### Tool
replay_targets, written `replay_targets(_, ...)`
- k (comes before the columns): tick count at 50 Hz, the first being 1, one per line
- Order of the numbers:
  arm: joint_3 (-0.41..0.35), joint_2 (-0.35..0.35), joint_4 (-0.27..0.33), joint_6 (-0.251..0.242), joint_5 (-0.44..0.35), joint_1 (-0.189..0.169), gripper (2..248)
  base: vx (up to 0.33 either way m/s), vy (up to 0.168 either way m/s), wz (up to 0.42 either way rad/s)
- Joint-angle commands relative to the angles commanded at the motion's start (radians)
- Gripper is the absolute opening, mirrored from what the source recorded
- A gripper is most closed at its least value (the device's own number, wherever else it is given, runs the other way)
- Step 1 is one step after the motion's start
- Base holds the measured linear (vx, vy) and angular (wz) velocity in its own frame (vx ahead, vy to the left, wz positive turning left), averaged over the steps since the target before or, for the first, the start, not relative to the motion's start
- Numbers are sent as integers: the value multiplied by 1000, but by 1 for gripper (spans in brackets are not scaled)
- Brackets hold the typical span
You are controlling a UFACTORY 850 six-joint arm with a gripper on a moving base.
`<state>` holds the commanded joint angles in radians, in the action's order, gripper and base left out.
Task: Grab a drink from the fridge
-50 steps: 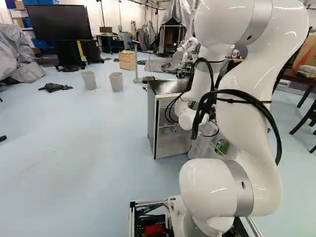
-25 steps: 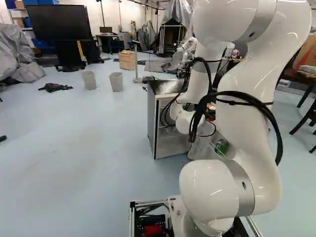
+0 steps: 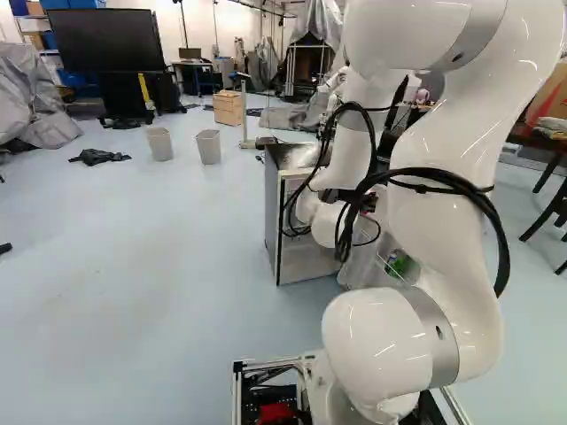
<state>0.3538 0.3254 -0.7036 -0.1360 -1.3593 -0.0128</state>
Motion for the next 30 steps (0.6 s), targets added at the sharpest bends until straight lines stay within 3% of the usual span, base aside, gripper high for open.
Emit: replay_targets(30, -67, -51, 153, 0, 0, 79, 93, 0, 0, 0)
